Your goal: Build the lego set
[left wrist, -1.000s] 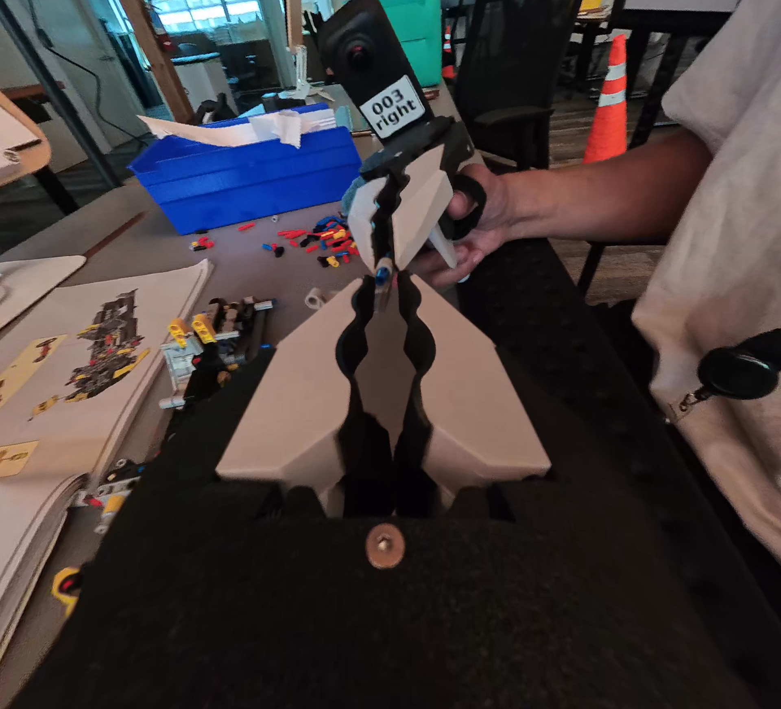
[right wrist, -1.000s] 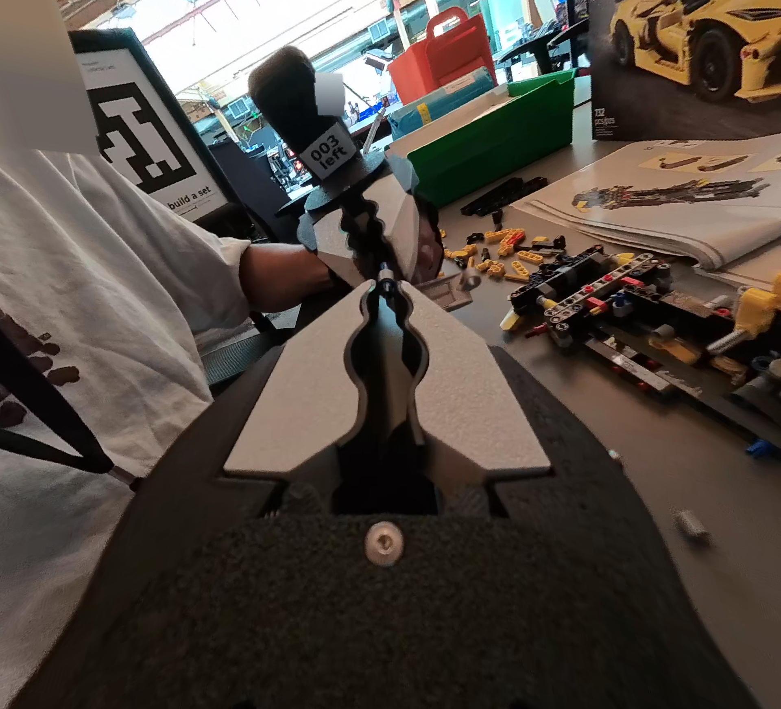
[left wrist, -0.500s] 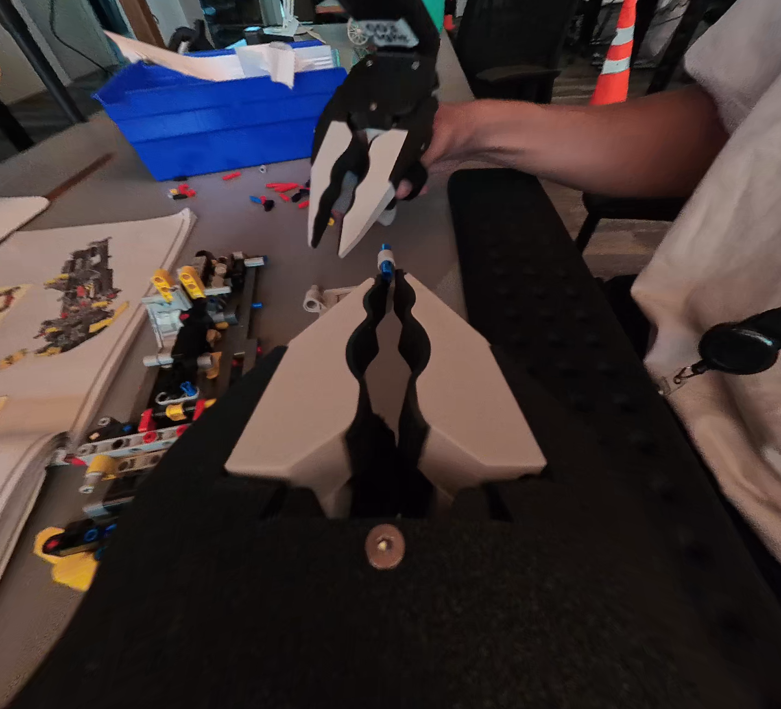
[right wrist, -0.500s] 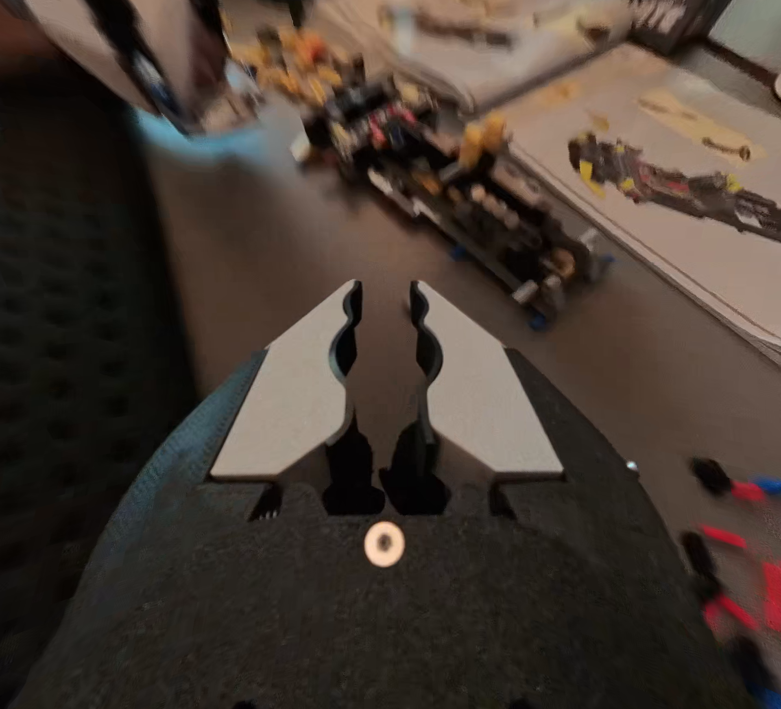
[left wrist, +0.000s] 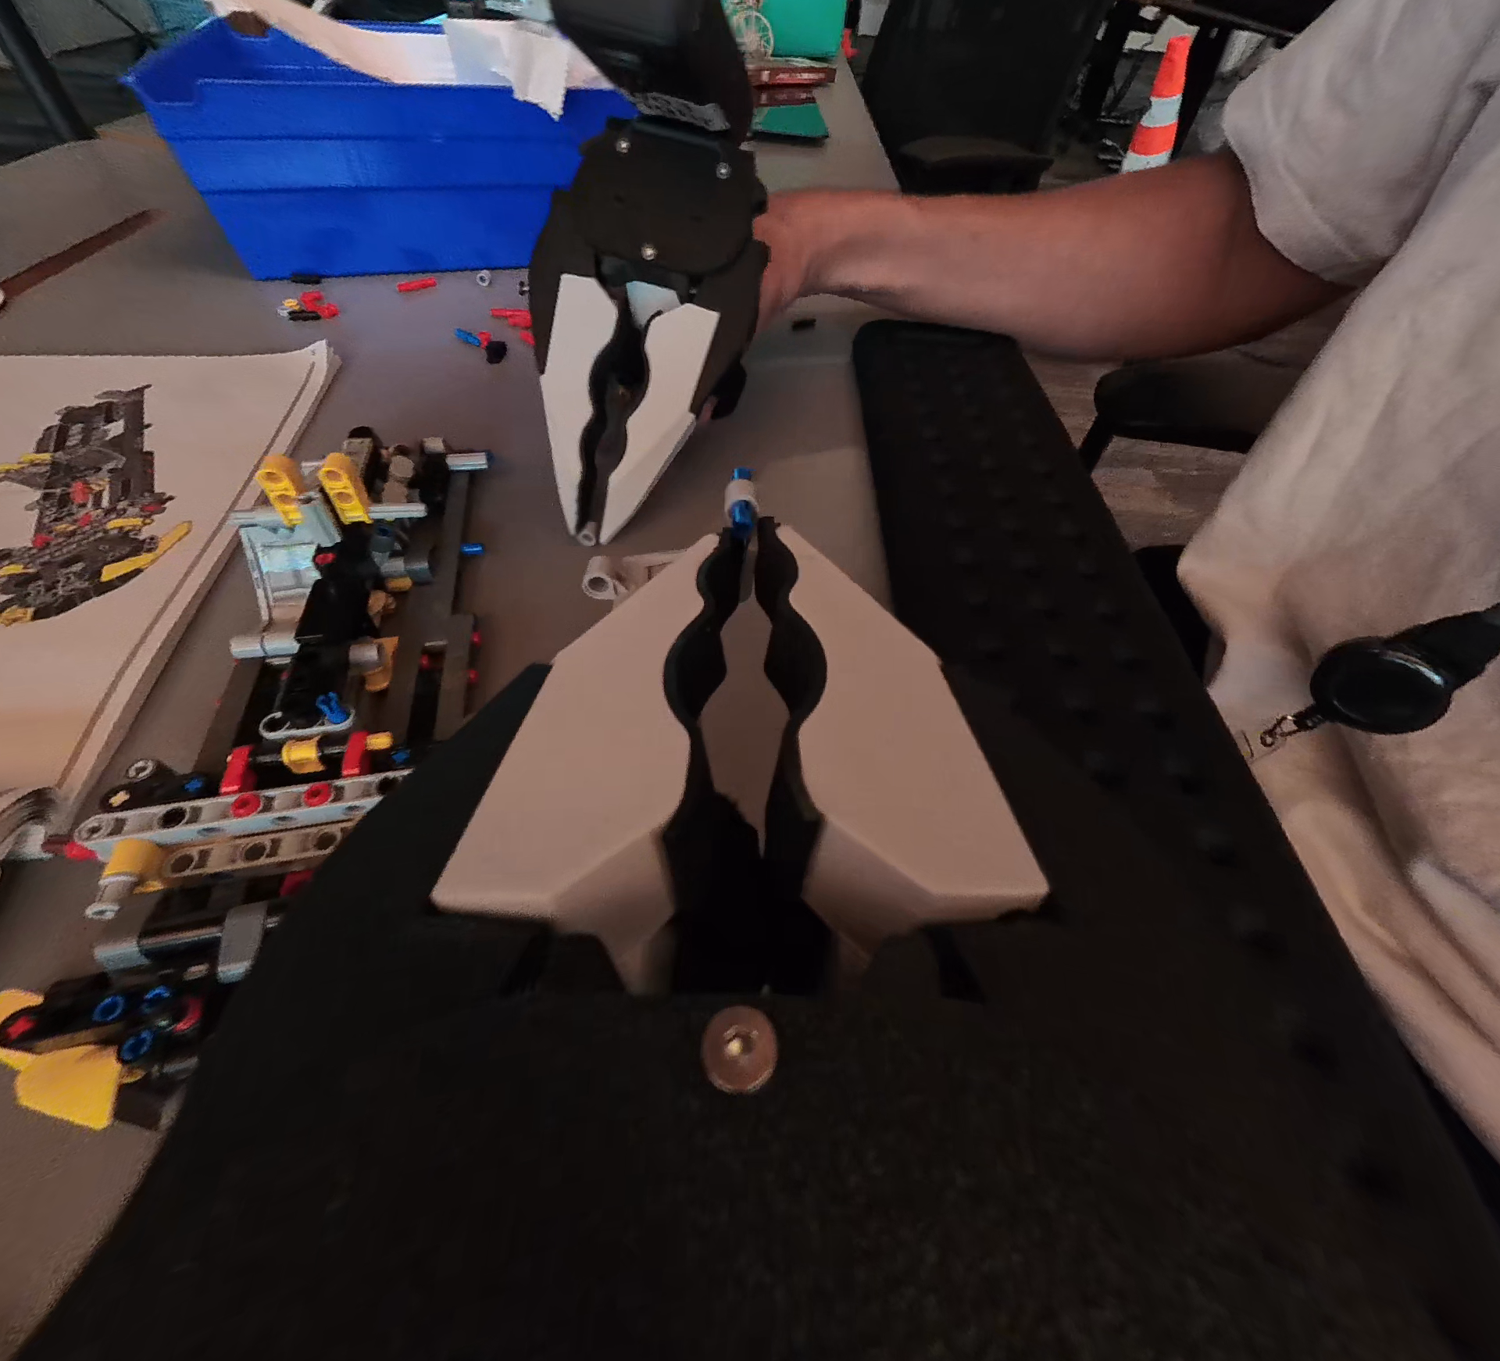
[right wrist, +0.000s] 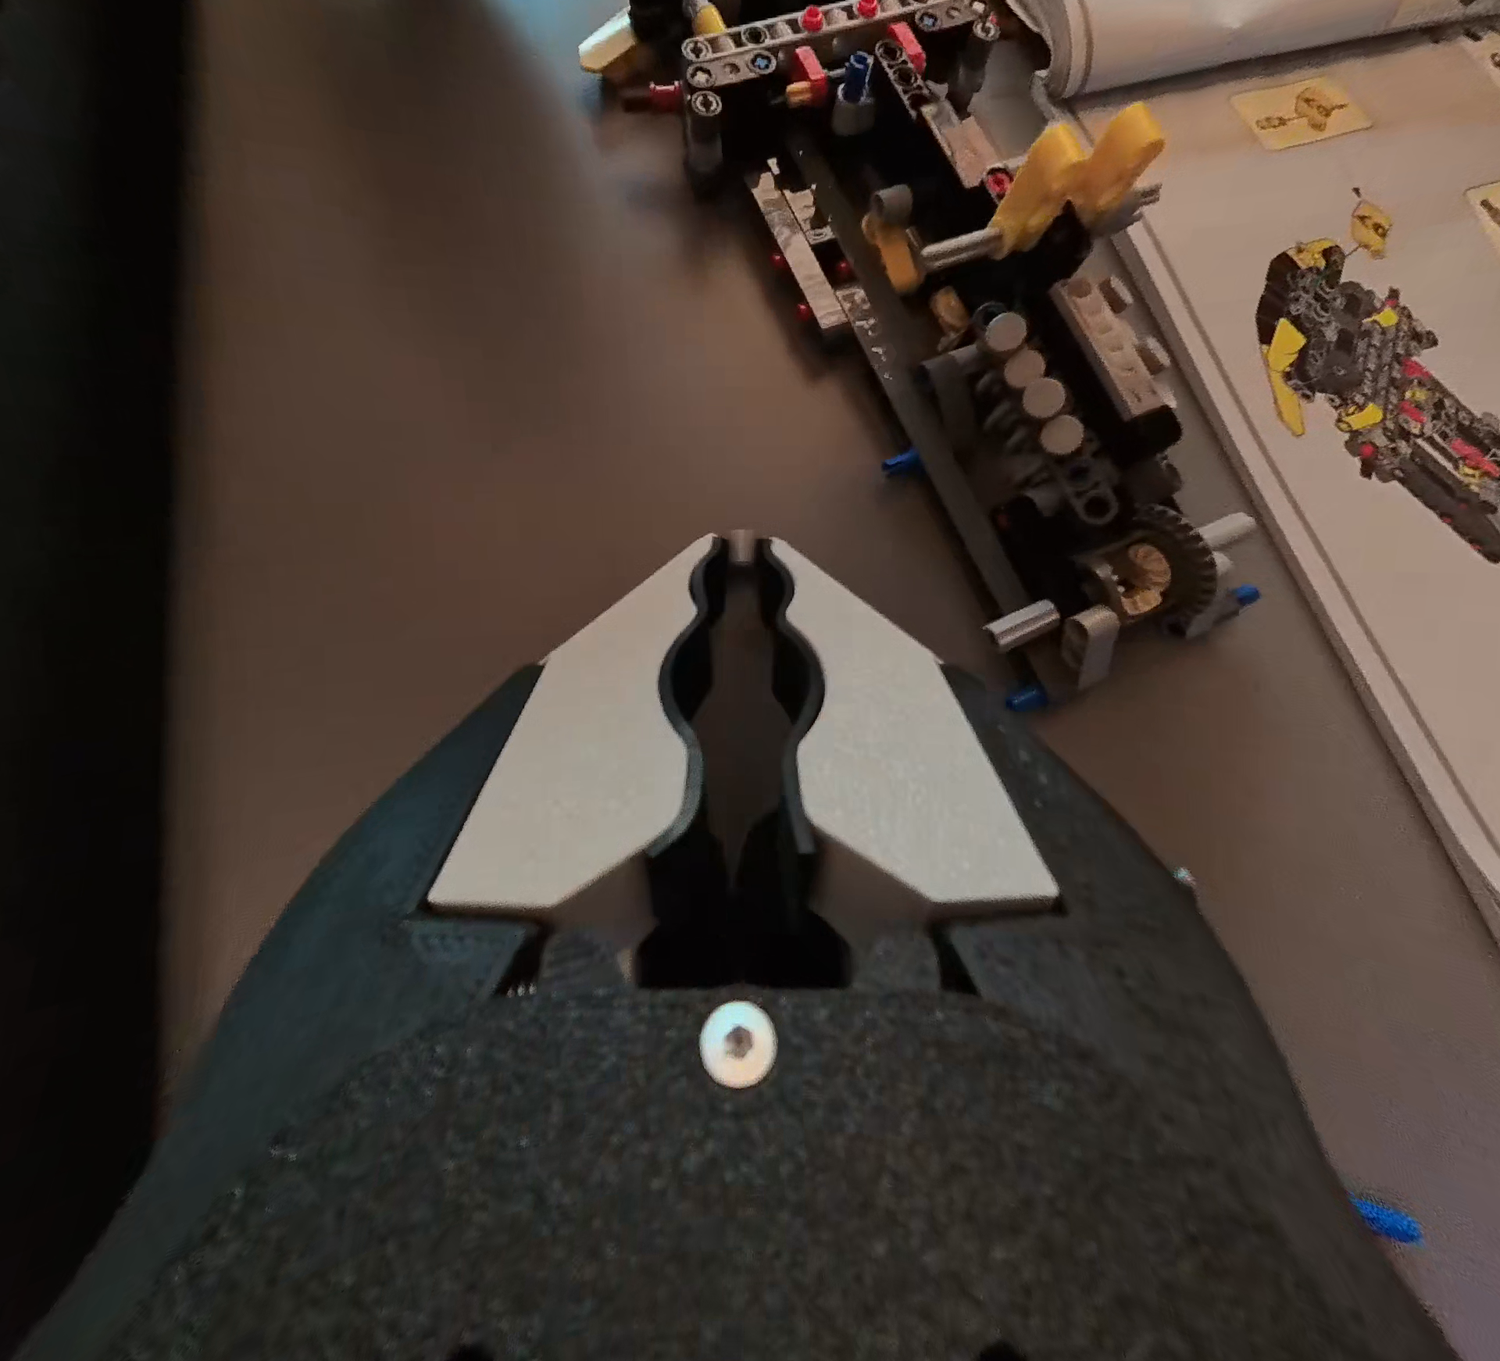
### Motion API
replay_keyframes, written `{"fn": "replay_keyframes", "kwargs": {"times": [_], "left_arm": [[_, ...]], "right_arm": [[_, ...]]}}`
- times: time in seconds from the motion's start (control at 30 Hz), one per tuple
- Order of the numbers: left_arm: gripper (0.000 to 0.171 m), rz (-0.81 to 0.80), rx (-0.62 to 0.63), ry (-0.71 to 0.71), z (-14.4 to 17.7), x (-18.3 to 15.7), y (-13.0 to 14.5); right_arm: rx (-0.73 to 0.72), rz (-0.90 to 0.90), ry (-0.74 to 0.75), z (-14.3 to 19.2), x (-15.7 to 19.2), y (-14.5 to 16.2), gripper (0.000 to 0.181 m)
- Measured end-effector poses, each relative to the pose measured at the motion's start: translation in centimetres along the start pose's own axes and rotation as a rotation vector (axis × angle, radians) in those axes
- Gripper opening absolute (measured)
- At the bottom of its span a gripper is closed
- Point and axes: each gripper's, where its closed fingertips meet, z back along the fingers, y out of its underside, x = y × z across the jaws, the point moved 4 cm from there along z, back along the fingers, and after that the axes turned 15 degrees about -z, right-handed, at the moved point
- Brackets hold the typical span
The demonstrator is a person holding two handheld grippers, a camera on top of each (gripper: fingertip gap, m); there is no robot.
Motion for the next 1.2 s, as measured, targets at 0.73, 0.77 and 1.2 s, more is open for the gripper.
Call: {"fn": "replay_keyframes", "kwargs": {"times": [0.73, 0.77, 1.2], "left_arm": [[0.001, -0.003, 0.099, 0.031, -0.4, 0.0, 1.7], [0.001, -0.002, 0.098, 0.031, -0.4, 0.0, 1.7], [0.001, -0.014, 0.153, 0.057, -0.5, -0.4, 2.4]], "right_arm": [[-0.231, 0.171, -0.064, 0.6, 8.3, -6.6, 0.006], [-0.229, 0.174, -0.068, 0.5, 8.4, -6.5, 0.006], [-0.278, 0.188, -0.074, 0.1, 8.5, -6.1, 0.007]]}}
